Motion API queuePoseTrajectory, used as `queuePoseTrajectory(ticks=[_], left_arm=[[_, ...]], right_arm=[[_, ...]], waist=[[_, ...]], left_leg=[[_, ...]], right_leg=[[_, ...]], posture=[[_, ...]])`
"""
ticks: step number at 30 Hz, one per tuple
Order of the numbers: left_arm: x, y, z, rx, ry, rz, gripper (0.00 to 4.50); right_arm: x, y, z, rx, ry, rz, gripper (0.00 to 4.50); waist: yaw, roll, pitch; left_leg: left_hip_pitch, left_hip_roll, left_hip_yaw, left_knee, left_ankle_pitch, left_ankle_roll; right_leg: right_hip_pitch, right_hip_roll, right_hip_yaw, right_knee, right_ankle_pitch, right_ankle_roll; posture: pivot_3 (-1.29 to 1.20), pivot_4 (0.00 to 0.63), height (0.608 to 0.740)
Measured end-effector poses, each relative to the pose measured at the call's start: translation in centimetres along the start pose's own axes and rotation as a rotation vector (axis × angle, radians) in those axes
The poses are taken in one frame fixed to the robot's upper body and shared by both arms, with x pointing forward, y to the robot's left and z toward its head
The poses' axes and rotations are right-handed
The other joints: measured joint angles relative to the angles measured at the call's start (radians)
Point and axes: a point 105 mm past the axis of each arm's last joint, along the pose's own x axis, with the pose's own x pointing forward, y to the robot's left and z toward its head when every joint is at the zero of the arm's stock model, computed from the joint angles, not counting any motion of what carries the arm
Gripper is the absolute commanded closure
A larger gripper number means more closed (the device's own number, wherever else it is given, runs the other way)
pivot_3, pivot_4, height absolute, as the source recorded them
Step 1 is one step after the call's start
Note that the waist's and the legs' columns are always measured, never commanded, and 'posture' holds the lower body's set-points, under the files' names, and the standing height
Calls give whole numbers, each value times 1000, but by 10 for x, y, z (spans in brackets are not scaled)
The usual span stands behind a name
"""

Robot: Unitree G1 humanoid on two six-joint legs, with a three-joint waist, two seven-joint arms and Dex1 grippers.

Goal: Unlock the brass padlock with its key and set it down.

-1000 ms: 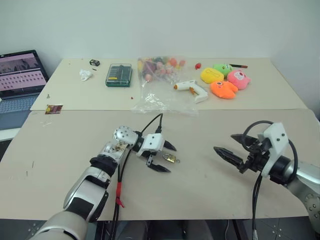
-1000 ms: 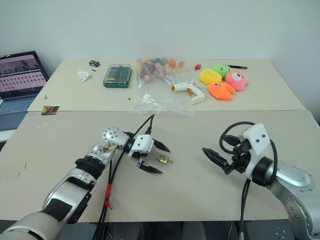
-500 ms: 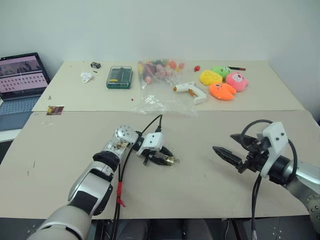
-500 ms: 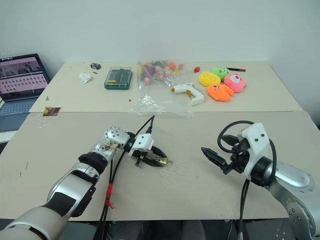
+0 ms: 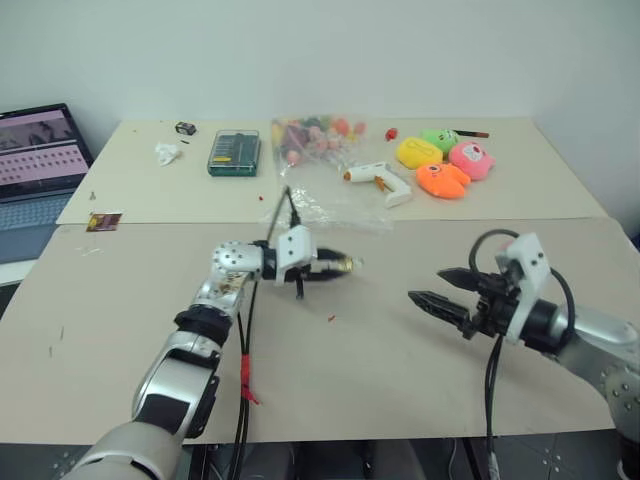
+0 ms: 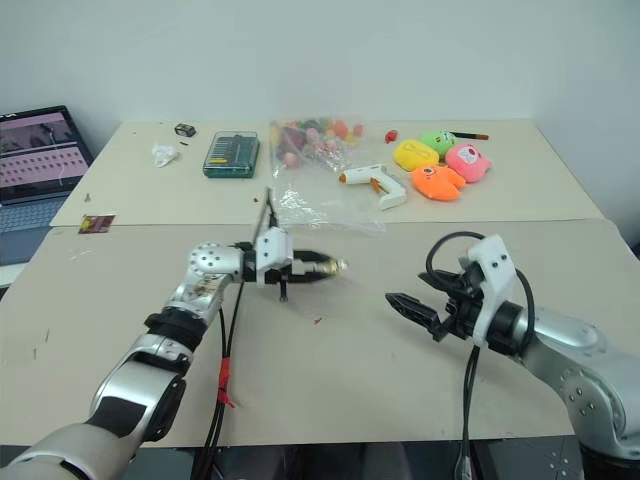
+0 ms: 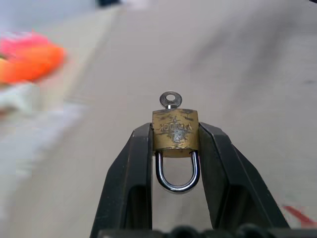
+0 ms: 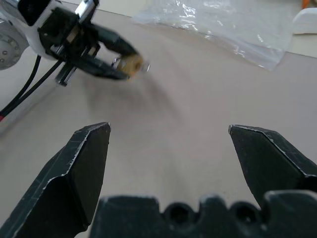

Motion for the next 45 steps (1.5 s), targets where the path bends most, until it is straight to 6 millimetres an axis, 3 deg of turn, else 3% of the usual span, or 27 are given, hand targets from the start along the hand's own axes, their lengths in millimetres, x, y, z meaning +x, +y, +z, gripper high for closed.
queuePoseTrajectory(ticks=[2,4,9,13,17,23,30,34,43,45], left_arm=[[-13,10,11,160,8,86,3679],[-30,4,13,352,55,110,3679],[-57,-52,20,758,42,-9,3679],[-61,-75,30,792,-17,22,3679],[-60,-74,40,795,-23,71,3679],[-53,-92,46,762,-44,44,3679],[-53,-91,47,756,-41,47,3679],[-52,-94,47,751,-50,44,3679],[-50,-90,47,743,-51,71,3679],[-50,-88,47,743,-47,78,3679]], right_arm=[[5,5,11,43,-46,52,0],[8,11,19,83,-67,117,0],[11,22,13,160,-19,230,0],[21,42,-5,128,51,312,0],[33,65,-19,37,86,385,0],[43,70,-28,10,75,404,0],[44,64,-27,21,57,403,0],[45,62,-26,30,43,396,1100],[47,66,-24,52,12,416,4226],[47,68,-22,56,7,427,4477]], waist=[[6,0,0],[8,1,0],[20,1,-1],[31,1,-1],[33,1,-1],[21,1,-1],[16,1,-1],[11,1,-1],[8,1,-1],[9,1,-1]], left_leg=[[0,0,0,-1,0,0],[0,0,0,-2,-1,0],[-1,-1,1,-2,-2,2],[-5,-1,1,-1,-2,2],[-7,0,3,-1,-1,-1],[-6,0,4,-1,0,-1],[-6,0,5,-1,-1,-1],[-6,0,5,-1,-1,-1],[-6,0,5,-1,-1,-1],[-6,0,5,-1,-1,-1]], right_leg=[[0,1,0,-1,0,0],[0,1,2,-1,0,0],[-2,1,2,-2,0,0],[-7,1,2,-1,0,0],[-10,2,3,1,1,0],[-10,3,4,1,2,0],[-10,3,5,1,2,0],[-10,3,5,1,2,0],[-11,3,5,1,2,0],[-11,3,5,1,2,0]], posture=[[0,150,740],[0,150,740],[0,150,740],[0,150,740],[0,150,740],[0,150,740],[0,150,740],[0,150,740],[0,150,740],[0,150,740]])
